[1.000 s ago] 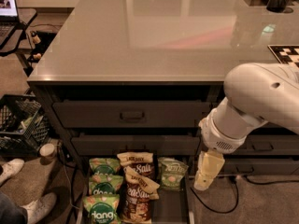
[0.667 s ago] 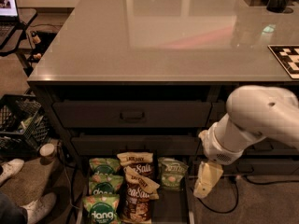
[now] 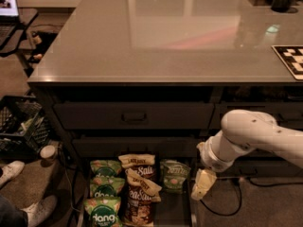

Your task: Pick green jalapeno chip bag from bottom drawer and place on counter

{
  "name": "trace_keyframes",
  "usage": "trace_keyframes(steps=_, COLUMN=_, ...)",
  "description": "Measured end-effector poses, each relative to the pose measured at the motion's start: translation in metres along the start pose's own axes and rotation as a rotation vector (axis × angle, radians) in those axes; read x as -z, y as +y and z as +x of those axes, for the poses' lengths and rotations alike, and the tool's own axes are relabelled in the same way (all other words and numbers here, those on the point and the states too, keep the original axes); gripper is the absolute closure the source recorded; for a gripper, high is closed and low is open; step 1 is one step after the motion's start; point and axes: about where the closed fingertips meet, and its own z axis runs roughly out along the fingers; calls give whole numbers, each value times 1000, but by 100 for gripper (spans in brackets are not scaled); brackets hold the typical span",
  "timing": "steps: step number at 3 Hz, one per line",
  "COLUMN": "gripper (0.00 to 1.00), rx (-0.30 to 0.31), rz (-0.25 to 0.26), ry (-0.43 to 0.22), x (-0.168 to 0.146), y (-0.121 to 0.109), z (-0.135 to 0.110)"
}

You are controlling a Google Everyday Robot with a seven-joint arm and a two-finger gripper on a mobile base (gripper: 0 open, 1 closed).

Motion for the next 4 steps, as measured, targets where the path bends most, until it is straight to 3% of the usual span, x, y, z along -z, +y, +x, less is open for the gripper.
trace_keyframes(steps=1, gripper=0, rx=-30, rz=-59, ry=3, x=-32, y=-17, z=11)
trace_keyframes(steps=3, gripper=0, rx=-33, rz=-66, ry=2, x=-36, y=-17, z=12)
trace_keyframes(steps=4, gripper=0, rx=-84, rz=-61, ry=-45, x=-65, y=-28, z=28)
